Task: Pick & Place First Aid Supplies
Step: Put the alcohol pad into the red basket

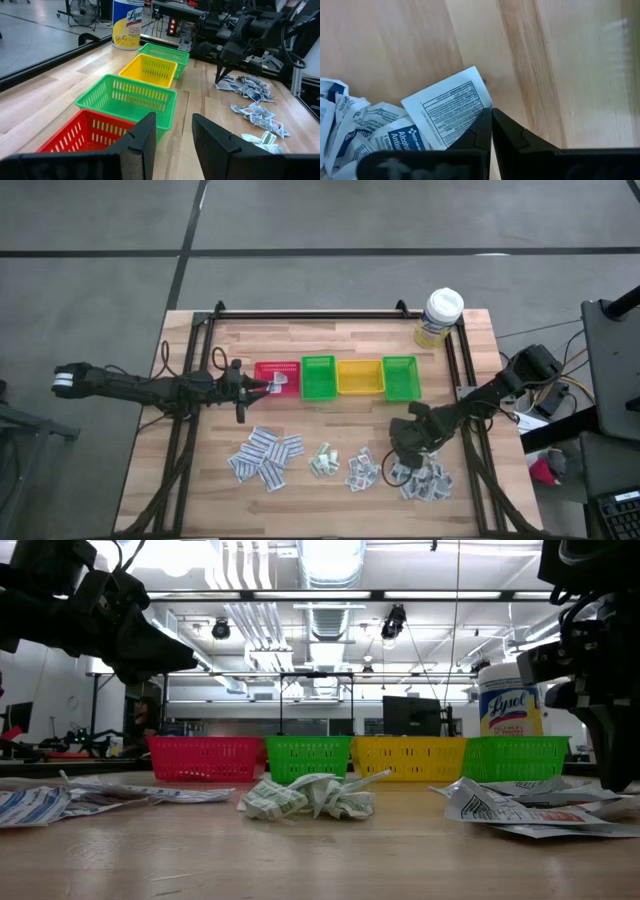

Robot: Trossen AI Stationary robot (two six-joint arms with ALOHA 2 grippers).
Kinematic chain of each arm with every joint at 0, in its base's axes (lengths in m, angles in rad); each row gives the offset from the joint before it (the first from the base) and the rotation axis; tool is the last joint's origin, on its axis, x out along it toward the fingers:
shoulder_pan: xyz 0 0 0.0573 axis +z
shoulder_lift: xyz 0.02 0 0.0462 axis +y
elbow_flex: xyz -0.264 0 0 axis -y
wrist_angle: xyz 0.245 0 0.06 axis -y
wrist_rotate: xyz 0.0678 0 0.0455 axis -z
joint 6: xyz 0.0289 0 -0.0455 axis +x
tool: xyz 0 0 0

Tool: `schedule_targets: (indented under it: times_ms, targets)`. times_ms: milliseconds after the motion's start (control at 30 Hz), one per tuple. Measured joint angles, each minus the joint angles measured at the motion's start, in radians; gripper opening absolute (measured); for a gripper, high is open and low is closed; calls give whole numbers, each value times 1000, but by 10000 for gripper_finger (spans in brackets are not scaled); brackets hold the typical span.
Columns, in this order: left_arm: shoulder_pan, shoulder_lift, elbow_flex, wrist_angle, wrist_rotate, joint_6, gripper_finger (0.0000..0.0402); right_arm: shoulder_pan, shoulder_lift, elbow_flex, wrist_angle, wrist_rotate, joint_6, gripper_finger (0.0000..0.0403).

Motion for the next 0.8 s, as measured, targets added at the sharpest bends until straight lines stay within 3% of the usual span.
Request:
schedule_targets:
  times_ms: [567,800]
  targets:
    - [0,0,0,0,0,0,119,0,-1,22,-32,59,-1,8]
    - [0,0,0,0,0,-2,119,0,-2,37,-36,135,-1,8]
